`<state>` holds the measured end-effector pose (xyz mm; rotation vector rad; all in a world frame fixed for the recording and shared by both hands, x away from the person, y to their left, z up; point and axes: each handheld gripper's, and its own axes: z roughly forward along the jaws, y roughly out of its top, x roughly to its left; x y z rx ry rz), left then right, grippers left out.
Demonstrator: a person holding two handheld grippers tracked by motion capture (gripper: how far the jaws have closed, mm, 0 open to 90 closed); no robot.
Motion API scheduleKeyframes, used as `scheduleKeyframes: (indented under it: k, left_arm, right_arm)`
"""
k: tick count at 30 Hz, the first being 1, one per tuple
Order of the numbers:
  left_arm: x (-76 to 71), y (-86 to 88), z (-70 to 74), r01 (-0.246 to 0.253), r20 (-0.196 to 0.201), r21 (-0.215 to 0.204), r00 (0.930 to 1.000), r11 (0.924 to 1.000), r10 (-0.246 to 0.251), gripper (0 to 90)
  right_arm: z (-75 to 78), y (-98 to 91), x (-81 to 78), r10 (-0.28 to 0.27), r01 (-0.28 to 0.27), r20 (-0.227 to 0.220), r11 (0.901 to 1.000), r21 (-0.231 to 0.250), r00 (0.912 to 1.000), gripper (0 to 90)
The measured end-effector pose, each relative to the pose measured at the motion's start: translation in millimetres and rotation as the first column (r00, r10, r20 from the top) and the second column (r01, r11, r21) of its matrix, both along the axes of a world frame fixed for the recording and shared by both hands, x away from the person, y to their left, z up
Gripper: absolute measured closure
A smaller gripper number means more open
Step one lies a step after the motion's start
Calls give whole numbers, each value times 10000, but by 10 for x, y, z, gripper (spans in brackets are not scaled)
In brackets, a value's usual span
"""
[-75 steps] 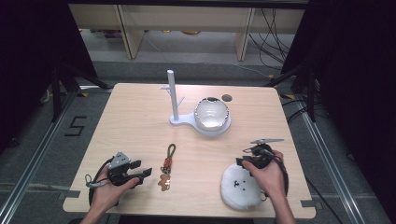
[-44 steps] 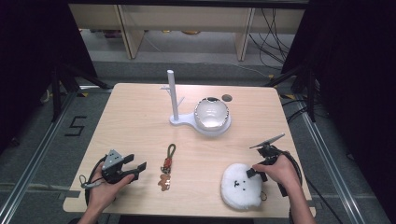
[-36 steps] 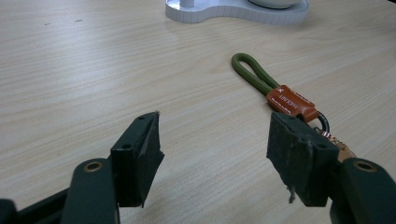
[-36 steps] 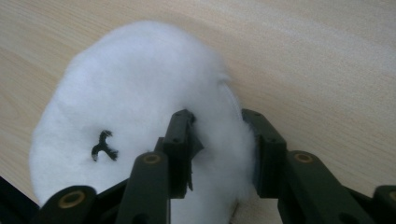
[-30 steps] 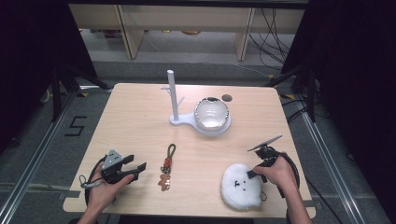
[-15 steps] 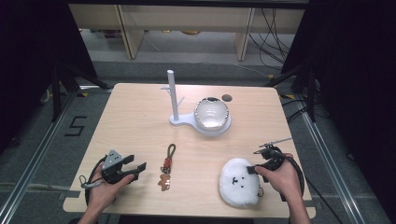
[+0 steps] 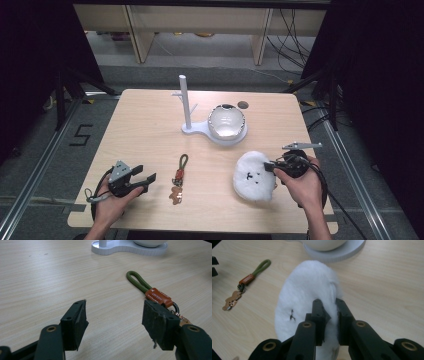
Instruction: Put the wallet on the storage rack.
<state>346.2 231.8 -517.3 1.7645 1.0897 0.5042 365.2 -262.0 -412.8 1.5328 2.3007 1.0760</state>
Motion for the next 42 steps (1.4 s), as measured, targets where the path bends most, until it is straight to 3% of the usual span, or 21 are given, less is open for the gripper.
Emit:
scheduleKeyframes:
  k: [1,3,11,18,20,23,30,34,36,40,42]
  left_arm:
    - [-6,-5,4,-49,-29,75,10000,10000,49,353]
    - [-7,-9,1,-9,-21,104,10000,9999,9,352]
    - [-16,-24,-23,27,-45,97,10000,9999,-27,351]
    - [-18,-14,-29,5,-79,140,10000,9999,-4,350]
    - [-18,-14,-29,-1,-81,144,10000,9999,2,350]
    - [-18,-15,-33,-6,-92,155,10000,9999,7,349]
    - [-15,-24,-42,38,-76,114,10000,9999,-37,348]
    - [-17,-20,-37,-2,-84,131,10000,9999,3,347]
    - [-18,-18,-36,-4,-95,137,10000,9999,5,347]
    - [-20,-14,-36,14,-87,145,10000,9999,-12,347]
    - [-20,-12,-38,21,-88,166,10000,9999,-19,347]
  right_arm:
    - [11,0,11,61,-60,408,10000,-9,9991,806]
    - [29,11,22,61,-63,772,10000,30,9970,805]
    - [117,58,54,-23,0,1507,9999,158,9886,805]
    - [191,99,117,-95,37,1991,9996,292,9799,805]
    - [210,111,123,-118,73,1926,9997,244,9812,805]
    - [238,141,178,-61,-19,2303,9994,347,9731,805]
    - [300,214,265,-235,111,2413,9986,524,9702,805]
    - [326,229,334,-70,-57,2754,9990,451,9613,805]
    - [342,252,333,-226,78,2622,9983,571,9648,805]
    - [381,290,419,-78,-71,3016,9988,484,9534,805]
    - [406,323,453,-125,-55,3015,9983,588,9534,805]
